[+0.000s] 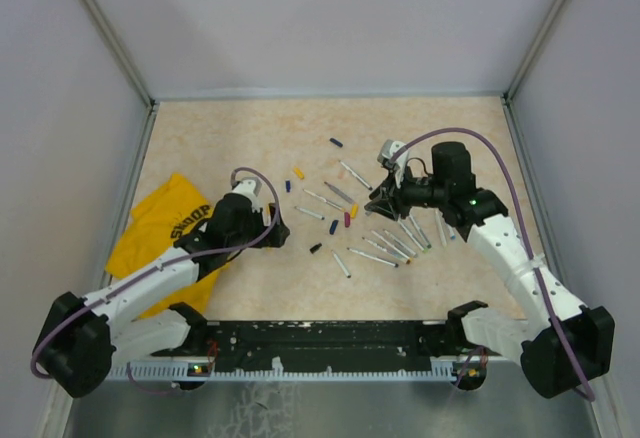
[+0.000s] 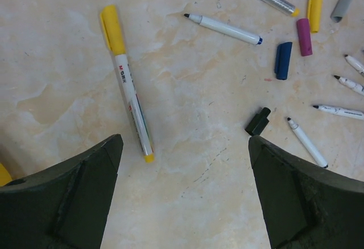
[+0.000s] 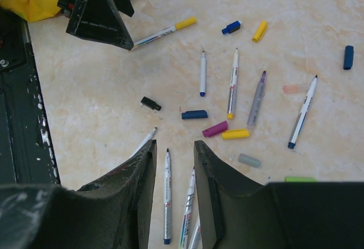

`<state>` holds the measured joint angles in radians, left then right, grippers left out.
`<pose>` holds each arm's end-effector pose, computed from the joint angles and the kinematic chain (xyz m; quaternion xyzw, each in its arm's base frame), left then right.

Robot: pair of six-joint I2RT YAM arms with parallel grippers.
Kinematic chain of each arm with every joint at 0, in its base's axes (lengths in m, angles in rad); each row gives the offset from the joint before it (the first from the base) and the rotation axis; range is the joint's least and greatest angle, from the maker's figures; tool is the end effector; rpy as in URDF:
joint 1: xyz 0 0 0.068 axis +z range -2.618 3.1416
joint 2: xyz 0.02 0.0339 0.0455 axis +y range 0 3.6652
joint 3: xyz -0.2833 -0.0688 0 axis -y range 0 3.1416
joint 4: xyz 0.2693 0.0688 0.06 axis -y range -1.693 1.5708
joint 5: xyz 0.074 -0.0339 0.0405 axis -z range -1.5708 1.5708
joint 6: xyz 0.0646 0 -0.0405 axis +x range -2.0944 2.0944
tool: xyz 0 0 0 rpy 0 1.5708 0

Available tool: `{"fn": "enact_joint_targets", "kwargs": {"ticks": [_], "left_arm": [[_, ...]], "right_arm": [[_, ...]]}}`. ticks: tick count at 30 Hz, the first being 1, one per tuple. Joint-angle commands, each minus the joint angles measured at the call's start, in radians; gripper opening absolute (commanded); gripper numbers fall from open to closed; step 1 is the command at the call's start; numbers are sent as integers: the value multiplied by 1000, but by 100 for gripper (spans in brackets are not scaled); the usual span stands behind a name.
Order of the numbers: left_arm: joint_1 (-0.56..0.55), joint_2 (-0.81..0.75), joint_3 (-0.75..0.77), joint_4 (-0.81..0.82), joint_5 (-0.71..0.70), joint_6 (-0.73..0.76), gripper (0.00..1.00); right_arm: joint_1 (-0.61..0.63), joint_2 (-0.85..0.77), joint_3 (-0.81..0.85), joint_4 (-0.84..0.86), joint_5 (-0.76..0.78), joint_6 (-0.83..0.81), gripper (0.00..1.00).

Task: Open the pen caps
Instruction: Pick up the pen from the center of the board.

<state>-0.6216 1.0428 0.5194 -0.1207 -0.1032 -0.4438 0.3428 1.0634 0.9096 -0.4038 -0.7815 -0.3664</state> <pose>0.2080 -0.1408 0.1926 0.0564 0.8919 -0.1869 0.4079 0.2290 0.1300 0.3157 -0.4540 0.6940 0.3277 0.4525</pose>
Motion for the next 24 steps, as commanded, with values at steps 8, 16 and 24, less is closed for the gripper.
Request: {"fn": "enact_joint_targets", "kwargs": {"ticks": [8,16,24], "left_arm": [[-10,40,41,-43,-56,36,96],[-9,44,52,-98,-152,11,95],[-9,69,68,-115,-146,22,95]], "right_arm": [[-4,0,6,37,-21,-14,33],[-4,-1,4,37,-22,-14,33],[-4,2,4,38,-22,-14,33]]}}
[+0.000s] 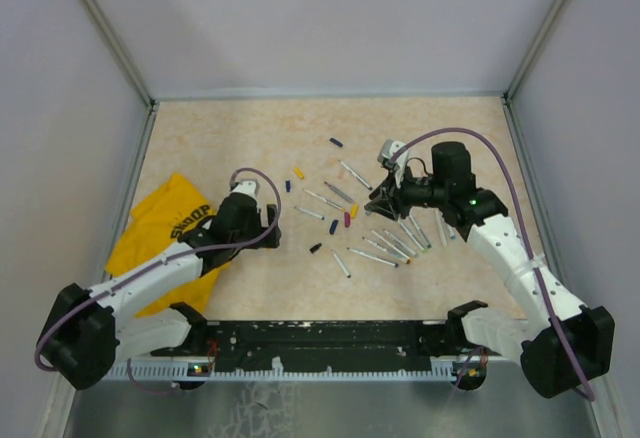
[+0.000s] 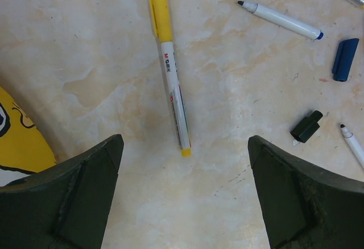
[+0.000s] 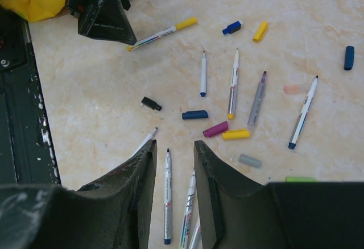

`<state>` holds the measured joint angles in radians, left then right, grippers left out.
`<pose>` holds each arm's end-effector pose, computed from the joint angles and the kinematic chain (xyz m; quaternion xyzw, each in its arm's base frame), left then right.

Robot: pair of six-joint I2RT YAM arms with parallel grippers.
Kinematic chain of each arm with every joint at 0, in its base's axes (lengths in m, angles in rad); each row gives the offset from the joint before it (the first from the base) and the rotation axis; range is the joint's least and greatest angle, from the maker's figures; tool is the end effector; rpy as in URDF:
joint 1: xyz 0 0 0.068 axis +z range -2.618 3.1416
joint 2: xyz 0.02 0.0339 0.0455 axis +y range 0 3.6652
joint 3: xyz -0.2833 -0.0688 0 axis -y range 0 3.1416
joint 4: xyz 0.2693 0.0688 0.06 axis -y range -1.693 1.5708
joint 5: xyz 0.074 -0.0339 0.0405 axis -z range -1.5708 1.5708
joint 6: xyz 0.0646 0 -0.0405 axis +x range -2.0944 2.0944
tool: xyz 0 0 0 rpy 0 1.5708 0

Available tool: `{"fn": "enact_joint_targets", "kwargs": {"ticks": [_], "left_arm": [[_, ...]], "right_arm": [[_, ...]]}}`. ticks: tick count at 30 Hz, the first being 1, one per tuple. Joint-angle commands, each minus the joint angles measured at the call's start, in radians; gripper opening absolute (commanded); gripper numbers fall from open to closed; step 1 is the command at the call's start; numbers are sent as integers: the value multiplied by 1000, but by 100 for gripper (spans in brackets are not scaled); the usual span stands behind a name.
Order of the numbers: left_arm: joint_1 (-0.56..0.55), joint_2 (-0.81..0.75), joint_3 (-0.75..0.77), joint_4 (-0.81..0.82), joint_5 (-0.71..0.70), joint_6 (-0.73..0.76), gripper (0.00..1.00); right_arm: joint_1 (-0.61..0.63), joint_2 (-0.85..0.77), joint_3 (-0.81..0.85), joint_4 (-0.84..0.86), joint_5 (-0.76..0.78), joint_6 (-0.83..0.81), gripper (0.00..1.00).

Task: Open the pen caps
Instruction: Pick up the pen from the center of the board.

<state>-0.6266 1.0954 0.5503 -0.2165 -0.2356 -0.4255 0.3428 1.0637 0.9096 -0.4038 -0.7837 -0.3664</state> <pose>0.2119 -0.1348 0.1826 0.0456 0.9129 -0.1029 0.3923 0.2289 0.1301 0.3157 -0.4543 0.6936 0.3286 0.4522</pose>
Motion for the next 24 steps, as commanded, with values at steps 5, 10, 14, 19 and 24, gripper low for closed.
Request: {"fn": "enact_joint_targets", "kwargs": {"ticks": [5,10,14,19,24], "left_arm": [[-4,45,43,-26,-17,8,96],[-4,65,52,-33,-23,11,95],[-4,85,60,-44,-24,11,94],[-4,120,69,-51,-9,14,94],[-4,151,79,-58,-1,17,94]], "right_arm": [[-4,2,5,39,-20,-14,33],[-4,1,4,37,-20,-14,33],[-4,2,4,37,-22,-14,33],[-4,2,4,39,-22,-15,33],[-4,3,4,39,-22,-14,33]]}}
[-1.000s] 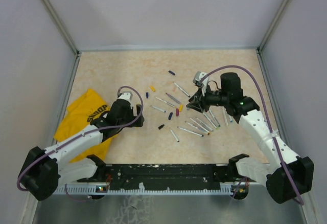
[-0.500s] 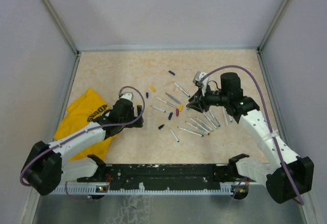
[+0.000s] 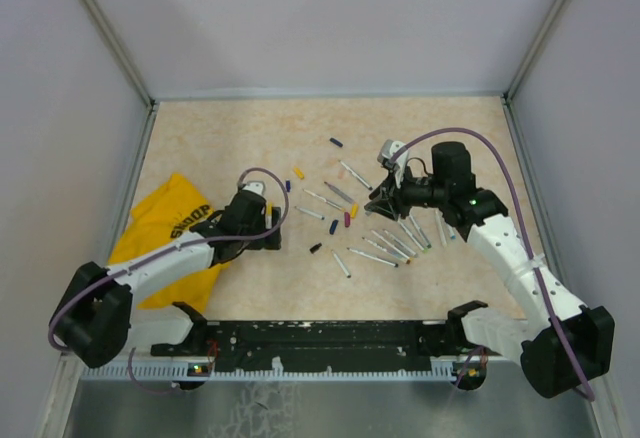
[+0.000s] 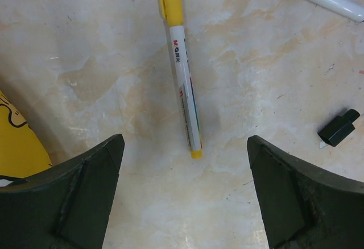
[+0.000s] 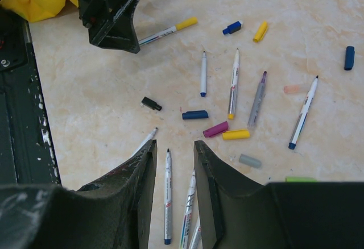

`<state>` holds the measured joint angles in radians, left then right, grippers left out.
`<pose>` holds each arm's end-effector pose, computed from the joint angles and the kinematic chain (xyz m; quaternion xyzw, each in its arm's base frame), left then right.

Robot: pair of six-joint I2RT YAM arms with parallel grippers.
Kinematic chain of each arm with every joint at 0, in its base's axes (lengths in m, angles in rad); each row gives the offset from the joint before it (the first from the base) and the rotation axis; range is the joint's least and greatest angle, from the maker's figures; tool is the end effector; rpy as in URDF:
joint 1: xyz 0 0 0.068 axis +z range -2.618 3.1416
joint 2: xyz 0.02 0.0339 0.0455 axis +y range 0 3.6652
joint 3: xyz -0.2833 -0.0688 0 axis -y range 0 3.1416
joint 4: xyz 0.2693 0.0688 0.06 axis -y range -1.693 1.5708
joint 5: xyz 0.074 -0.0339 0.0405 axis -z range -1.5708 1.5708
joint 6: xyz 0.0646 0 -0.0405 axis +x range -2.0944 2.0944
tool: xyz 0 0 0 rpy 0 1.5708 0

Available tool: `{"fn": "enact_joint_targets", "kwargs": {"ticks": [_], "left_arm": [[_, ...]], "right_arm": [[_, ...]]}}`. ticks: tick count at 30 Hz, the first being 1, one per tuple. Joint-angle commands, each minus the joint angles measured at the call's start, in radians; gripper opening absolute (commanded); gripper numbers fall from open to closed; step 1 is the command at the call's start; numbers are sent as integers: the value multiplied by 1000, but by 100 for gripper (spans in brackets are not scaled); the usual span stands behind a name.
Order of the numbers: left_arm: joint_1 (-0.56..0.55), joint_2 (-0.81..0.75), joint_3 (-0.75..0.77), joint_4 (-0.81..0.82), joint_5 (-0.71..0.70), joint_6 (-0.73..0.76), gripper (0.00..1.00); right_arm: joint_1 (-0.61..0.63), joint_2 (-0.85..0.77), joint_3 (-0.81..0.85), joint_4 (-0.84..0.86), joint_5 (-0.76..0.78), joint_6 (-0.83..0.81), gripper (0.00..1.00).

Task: Open the pen caps
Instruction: Pick up the pen from the center of the board.

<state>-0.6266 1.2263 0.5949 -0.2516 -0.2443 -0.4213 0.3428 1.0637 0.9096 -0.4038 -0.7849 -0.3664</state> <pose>0.2229 -0.1421 0.1640 0.0549 0.9337 -0.0681 0.3471 0.2289 0.1302 0.3157 -0.4545 0.6933 0.3291 0.4521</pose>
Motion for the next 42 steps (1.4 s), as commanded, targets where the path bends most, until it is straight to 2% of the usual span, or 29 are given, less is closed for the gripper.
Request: {"fn": "enact_joint_targets", "kwargs": {"ticks": [1,19,23,26,30,31,36,42], "left_arm": [[-5,25,35,-23,9,13,94],[-4,145,113,-51,8,38,91],[-4,194,155,-59,10,55,84],[-4,235,190,-79,-3,60,75],[-4,277,217,-97,-48,64,55],[-4,288,224,-99,-60,61,53],[-3,340,264,-105,-61,73,51],[-2,390,291,-115,-42,80,40]], "right_arm": [[-4,3,5,38,-20,-14,33],[-3,12,5,35,-25,-14,33],[-3,13,3,35,-27,-14,33],[-4,11,4,34,-27,-15,33],[-4,11,5,35,-28,-14,33],[-4,11,4,33,-29,-14,33],[-4,8,4,34,-30,-15,33],[-4,8,5,34,-31,-14,33]]}}
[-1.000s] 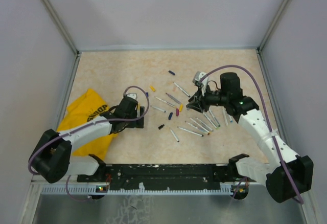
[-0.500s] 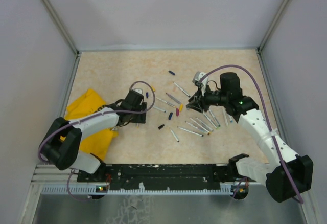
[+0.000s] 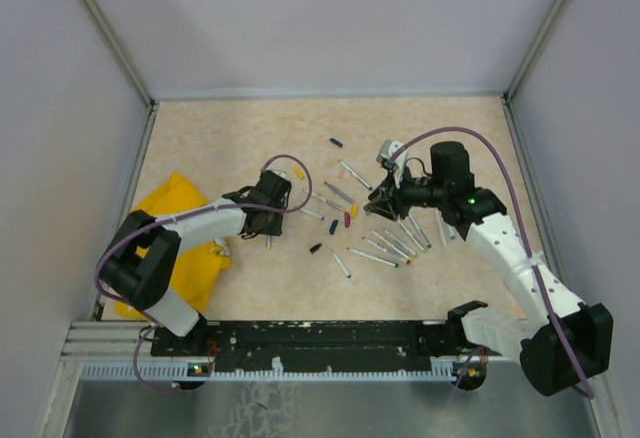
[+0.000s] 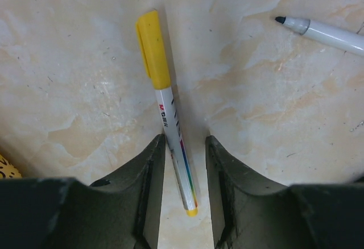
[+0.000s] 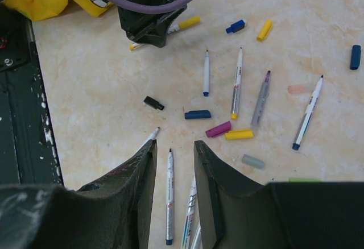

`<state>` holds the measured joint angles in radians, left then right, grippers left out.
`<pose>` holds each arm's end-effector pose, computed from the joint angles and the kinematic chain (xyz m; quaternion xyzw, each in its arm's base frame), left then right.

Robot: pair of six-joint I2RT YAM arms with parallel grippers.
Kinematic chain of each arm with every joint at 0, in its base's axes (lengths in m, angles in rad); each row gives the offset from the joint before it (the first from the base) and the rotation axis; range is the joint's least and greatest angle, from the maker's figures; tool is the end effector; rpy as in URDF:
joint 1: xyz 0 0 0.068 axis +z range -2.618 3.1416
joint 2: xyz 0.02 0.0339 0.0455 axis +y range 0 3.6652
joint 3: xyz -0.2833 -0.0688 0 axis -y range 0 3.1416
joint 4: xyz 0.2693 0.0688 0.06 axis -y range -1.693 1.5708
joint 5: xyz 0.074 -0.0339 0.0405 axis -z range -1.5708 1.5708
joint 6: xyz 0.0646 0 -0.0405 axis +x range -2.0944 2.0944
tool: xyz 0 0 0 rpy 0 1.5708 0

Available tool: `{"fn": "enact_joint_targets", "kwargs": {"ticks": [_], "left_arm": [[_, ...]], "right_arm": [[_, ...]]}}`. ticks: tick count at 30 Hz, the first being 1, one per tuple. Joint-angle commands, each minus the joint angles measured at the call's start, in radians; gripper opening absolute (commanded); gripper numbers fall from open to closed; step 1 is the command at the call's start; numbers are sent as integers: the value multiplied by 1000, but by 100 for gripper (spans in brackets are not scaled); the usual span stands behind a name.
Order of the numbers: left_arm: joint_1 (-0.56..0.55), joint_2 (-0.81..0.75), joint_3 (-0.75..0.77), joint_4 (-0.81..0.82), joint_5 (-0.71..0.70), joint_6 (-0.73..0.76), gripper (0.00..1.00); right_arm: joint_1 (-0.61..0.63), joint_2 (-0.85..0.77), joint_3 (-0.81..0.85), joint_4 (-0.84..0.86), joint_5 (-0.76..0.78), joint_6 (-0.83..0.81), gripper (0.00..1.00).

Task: Open the pen caps
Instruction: Pick up the pen from the center of the board.

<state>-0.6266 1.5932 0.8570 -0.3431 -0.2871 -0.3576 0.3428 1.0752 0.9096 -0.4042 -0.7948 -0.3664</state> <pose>0.2783 -0.1789 0.1405 0.0942 0.9560 0.0085 0.2778 0.2305 0.1312 0.3132 -0.4551 0.6942 0.3343 0.4464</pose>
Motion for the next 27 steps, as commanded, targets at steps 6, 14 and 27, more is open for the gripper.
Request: {"fn": "enact_joint_targets", "kwargs": {"ticks": [6,14,27], "left_arm": [[-1,22,3,-4,18,11,30],[1,-15,-27,15,38,-1,8],[-2,-254,-161,125,135,-62,0]], "right_arm": [[-4,-6,5,34,-26,-13,33],[-4,2,-1,43,-52,3,33],[-2,30,-79,197,-190,143,32]]}}
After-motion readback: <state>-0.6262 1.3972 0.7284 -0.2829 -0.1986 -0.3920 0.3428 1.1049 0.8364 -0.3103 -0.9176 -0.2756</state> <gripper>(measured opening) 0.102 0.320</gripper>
